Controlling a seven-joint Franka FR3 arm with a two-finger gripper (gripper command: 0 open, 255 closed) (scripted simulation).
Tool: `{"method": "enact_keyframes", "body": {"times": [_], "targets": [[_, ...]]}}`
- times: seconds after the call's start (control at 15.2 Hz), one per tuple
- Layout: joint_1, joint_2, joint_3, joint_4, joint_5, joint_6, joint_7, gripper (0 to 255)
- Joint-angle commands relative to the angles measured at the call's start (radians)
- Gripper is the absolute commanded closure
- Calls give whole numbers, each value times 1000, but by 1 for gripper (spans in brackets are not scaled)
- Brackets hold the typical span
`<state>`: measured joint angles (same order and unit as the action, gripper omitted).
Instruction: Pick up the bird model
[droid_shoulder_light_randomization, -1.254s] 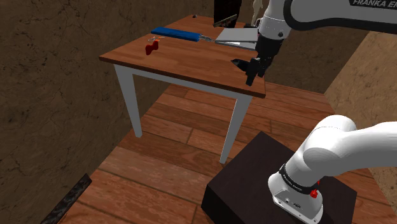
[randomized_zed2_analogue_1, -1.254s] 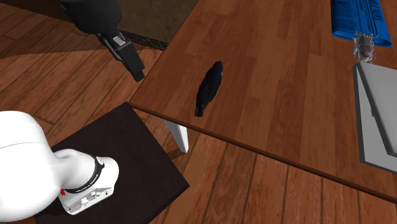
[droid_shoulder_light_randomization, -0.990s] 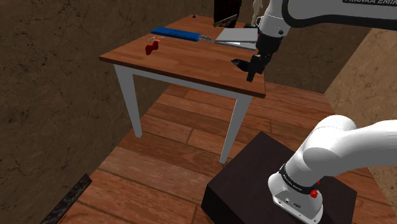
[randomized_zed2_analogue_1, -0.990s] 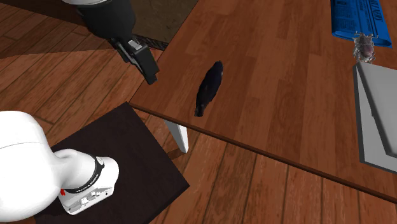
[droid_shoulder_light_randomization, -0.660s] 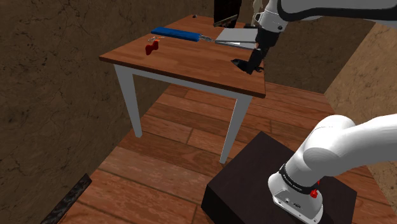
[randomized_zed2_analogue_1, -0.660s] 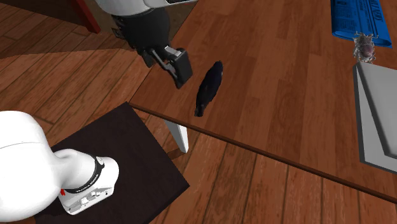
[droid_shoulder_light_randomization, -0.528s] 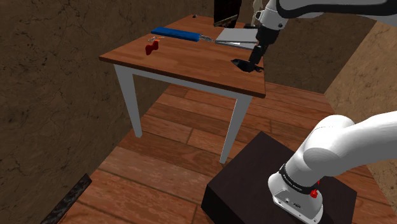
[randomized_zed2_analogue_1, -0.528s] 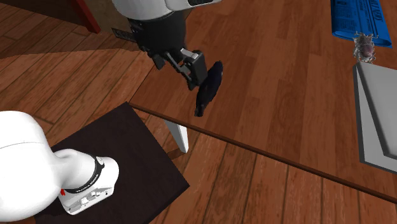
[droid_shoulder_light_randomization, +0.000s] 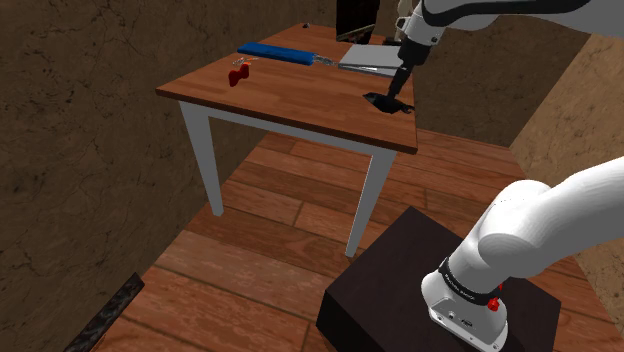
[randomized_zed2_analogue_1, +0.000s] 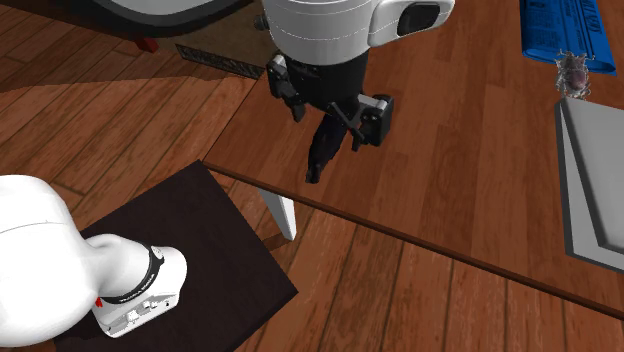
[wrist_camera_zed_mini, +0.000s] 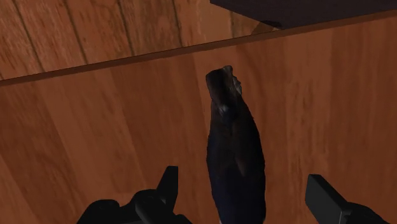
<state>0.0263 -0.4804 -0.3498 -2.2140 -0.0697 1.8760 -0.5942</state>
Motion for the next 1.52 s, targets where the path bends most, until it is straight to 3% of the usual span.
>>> {"method": "enact_keyframes", "body": {"times": [0.0, 0.33, 0.4, 0.99, 1.45], "targets": [[-1, 1, -4, -23, -1, 25, -5, 0], [-2, 3, -9, -70, -3, 73, -7, 0], [-2, 4, -9, -69, -3, 74, -7, 255], [-3, 3, -9, -70, -3, 73, -8, 255], [1, 2, 1, 23, 2, -20, -2, 255]]}}
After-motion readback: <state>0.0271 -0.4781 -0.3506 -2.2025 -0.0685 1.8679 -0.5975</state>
